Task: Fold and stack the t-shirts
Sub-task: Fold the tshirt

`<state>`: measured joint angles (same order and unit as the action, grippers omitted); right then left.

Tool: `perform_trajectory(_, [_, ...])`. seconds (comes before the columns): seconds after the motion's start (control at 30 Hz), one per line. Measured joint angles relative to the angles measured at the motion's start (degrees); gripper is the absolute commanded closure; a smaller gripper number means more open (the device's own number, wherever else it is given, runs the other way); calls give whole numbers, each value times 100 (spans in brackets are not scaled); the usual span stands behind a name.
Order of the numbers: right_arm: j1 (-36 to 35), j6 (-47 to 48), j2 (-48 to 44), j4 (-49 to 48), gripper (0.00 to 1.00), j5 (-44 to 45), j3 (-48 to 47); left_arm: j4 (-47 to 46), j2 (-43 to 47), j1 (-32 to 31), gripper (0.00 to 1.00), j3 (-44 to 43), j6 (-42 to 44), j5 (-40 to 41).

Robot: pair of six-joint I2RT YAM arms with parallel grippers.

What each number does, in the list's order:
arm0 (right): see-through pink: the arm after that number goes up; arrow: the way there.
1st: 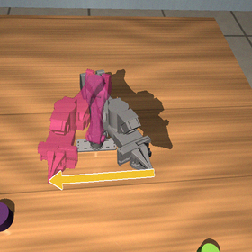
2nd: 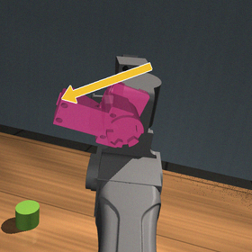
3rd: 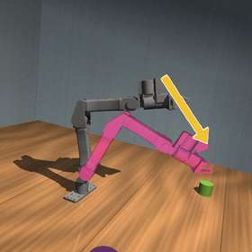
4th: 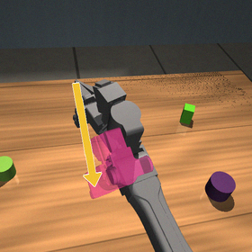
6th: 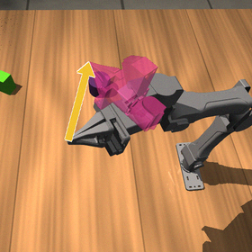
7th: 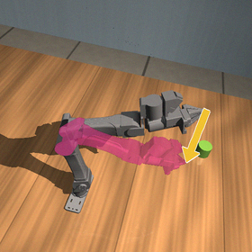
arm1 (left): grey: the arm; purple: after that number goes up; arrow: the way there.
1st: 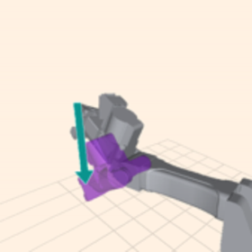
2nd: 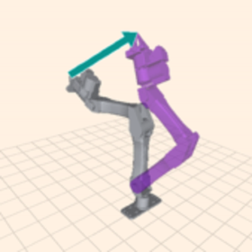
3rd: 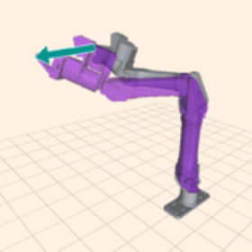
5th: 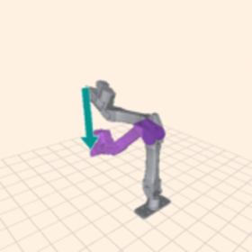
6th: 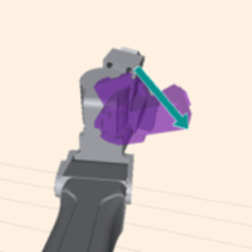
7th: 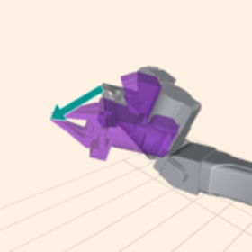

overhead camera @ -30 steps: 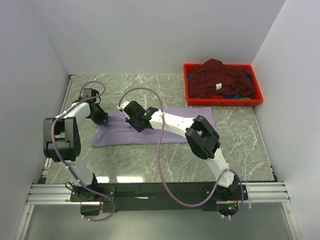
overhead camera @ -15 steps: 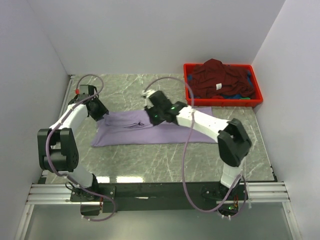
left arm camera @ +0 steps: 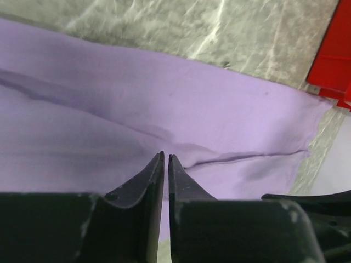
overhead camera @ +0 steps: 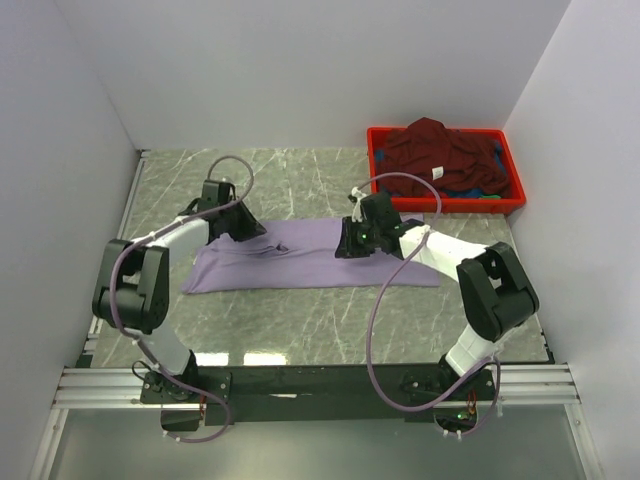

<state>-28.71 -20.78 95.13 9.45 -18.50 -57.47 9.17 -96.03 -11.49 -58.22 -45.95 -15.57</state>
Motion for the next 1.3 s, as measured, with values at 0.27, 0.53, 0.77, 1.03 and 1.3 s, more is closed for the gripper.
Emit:
perform_trajectory(0.27, [205,-129,-26,-402,72,-214,417,-608,-885,-208,86,181,-234,-238])
perform_trajectory(0.53, [234,-11,-26,-326,72,-61,400,-282,-511,-273,71,199,-293,389])
perform_trajectory(0.77, [197,256,-7,92,69,649,175,391,1139,-243,65,393,-417,1617])
perform_trajectory(1.03, [-138,638,225,570,63,1539,-98,918,1657,544,65,1580,-730,2170])
perform_trajectory(1.3, [-461,846,675,1152,63,1980,-446,1025,988,1274,68,1478,-730,2031])
